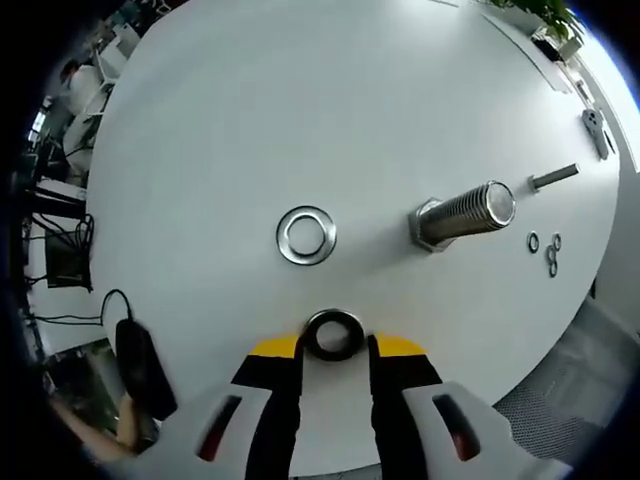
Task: Place the washer onto the threaded stud by aligning its center hole with the stud, sliding it down to the base, and recovering from edge contact or off-axis alignment until the washer reaches the visible bottom stop.
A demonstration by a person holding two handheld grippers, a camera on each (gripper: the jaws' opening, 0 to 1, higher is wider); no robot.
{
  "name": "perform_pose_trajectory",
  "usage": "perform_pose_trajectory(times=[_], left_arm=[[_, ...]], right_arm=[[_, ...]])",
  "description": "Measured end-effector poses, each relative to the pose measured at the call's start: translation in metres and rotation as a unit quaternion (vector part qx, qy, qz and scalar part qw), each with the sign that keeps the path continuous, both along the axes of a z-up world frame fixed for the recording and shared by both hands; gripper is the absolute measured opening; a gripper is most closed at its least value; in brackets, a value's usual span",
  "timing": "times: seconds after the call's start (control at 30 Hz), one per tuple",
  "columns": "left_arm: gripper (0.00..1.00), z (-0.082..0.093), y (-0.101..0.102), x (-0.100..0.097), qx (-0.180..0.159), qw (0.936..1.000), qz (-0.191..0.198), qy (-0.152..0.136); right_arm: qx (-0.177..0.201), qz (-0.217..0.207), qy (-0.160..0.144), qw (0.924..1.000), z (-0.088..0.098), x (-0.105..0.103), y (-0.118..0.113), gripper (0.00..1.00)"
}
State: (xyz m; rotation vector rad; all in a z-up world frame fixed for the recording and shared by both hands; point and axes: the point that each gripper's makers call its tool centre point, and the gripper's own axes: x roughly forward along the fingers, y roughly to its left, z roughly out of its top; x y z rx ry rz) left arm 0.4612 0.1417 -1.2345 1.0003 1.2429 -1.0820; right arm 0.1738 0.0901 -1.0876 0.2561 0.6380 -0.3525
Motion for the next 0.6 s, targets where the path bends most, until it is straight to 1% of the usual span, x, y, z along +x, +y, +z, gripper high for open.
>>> perform_pose_trajectory(times=[0.03, 0.1, 0.23, 0.33, 0.4, 0.43, 0.47, 0.5, 0.53, 0.57, 0.6], left_arm=[[0.22, 0.000, -0.001, 0.000, -0.003, 1.0000, 0.007, 0.004], [0.21, -0.004, -0.004, 0.006, -0.002, 1.0000, -0.003, 0.005], [0.21, -0.002, -0.002, 0.002, -0.003, 1.0000, -0.005, 0.007], [0.20, -0.002, -0.001, 0.000, -0.002, 0.9998, -0.020, 0.010], [0.20, -0.002, -0.001, 0.001, -0.006, 0.9996, -0.025, 0.010], [0.20, -0.002, 0.000, 0.000, -0.011, 0.9993, -0.034, 0.008], [0.07, -0.001, 0.002, 0.000, -0.012, 0.9990, -0.043, -0.002], [0.00, -0.002, 0.007, -0.011, -0.010, 0.9952, -0.091, 0.034], [0.00, 0.005, 0.011, -0.002, -0.026, 0.9986, -0.046, 0.004], [0.00, 0.006, 0.008, -0.005, -0.043, 0.9985, -0.027, 0.019], [0.00, 0.009, 0.010, -0.014, -0.051, 0.9979, 0.007, 0.040]], right_arm=[[0.000, 0.000, 0.000, 1.0000, 0.000, 0.000, 0.000, 0.34], [0.000, 0.001, 0.001, 1.0000, 0.001, 0.000, 0.001, 0.34], [0.000, 0.000, 0.001, 1.0000, 0.000, 0.000, 0.001, 0.34], [0.000, 0.002, 0.002, 1.0000, -0.002, 0.001, 0.000, 0.33], [0.000, 0.002, 0.003, 1.0000, -0.001, 0.000, 0.001, 0.33], [0.000, 0.002, 0.002, 1.0000, -0.001, 0.000, 0.001, 0.33], [0.000, 0.001, 0.002, 1.0000, -0.001, 0.000, 0.000, 0.33], [0.000, 0.001, 0.002, 1.0000, -0.001, 0.000, 0.000, 0.33], [0.000, 0.001, 0.002, 1.0000, -0.002, 0.000, -0.001, 0.33], [0.001, 0.001, 0.003, 1.0000, -0.002, -0.001, 0.000, 0.33], [0.000, 0.001, 0.003, 1.0000, -0.002, -0.001, 0.000, 0.33]])
